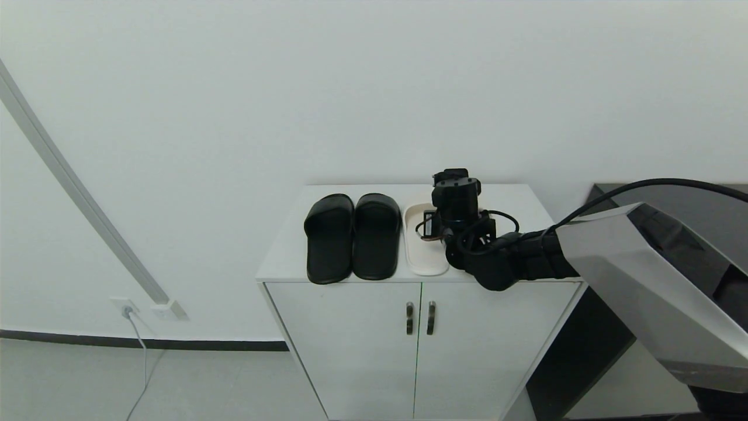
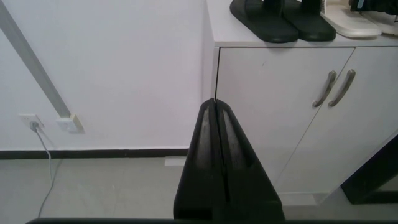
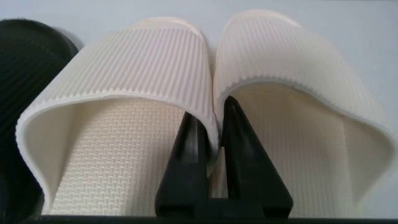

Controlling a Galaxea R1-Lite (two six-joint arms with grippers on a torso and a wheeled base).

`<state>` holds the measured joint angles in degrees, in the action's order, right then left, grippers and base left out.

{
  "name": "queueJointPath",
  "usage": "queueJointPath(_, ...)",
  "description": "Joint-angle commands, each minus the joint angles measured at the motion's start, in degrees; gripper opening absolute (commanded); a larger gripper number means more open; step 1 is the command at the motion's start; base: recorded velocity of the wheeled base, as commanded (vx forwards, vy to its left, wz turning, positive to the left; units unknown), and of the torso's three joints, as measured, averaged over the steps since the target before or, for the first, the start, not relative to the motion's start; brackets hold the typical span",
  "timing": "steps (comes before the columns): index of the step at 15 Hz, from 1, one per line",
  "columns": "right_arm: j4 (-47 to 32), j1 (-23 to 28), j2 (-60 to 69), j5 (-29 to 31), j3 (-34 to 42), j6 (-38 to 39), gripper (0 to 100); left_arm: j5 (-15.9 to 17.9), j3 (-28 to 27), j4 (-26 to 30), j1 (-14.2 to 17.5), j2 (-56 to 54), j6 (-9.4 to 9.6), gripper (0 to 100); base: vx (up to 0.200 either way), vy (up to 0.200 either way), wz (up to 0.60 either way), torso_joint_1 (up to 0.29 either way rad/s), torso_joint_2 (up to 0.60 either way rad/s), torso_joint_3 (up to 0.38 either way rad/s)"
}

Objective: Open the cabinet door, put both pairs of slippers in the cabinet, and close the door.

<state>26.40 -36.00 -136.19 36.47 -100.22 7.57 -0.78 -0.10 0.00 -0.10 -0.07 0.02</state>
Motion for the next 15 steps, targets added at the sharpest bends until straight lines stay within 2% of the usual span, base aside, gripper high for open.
queueJointPath(1, 1.28, 0.05, 1.37, 0.00, 0.46, -0.80, 0, -0.01, 0.01, 0.00, 0.01, 0.07, -0.02, 0, 0.000, 0.000, 0.00, 0.000, 0.00, 0.000)
queueJointPath(5, 1.90, -0.12, 6.03, 0.09, 3.71, -1.24, 0, 0.08, 0.01, 0.00, 0.01, 0.07, -0.02, 0, 0.000, 0.000, 0.00, 0.000, 0.00, 0.000)
queueJointPath(8, 2.16, -0.83, 13.76, -0.44, 12.15, -1.42, 0, 0.08, 0.01, 0.00, 0.01, 0.07, -0.11, 0, 0.000, 0.000, 0.00, 0.000, 0.00, 0.000)
queueJointPath(13, 9.02, -4.17, 30.11, -11.25, 35.97, -6.08, 0, 0.08, 0.01, 0.00, 0.01, 0.07, -0.11, 0, 0.000, 0.000, 0.00, 0.000, 0.00, 0.000)
queueJointPath(14, 9.02, -4.52, 31.08, -12.13, 37.20, -6.08, 0, 0.08, 0.01, 0.00, 0.01, 0.07, -0.11, 0, 0.000, 0.000, 0.00, 0.000, 0.00, 0.000)
queueJointPath(15, 9.02, -5.66, 34.94, -15.64, 41.95, -5.99, 0, 0.08, 0.01, 0.00, 0.01, 0.07, -0.11, 0, 0.000, 0.000, 0.00, 0.000, 0.00, 0.000)
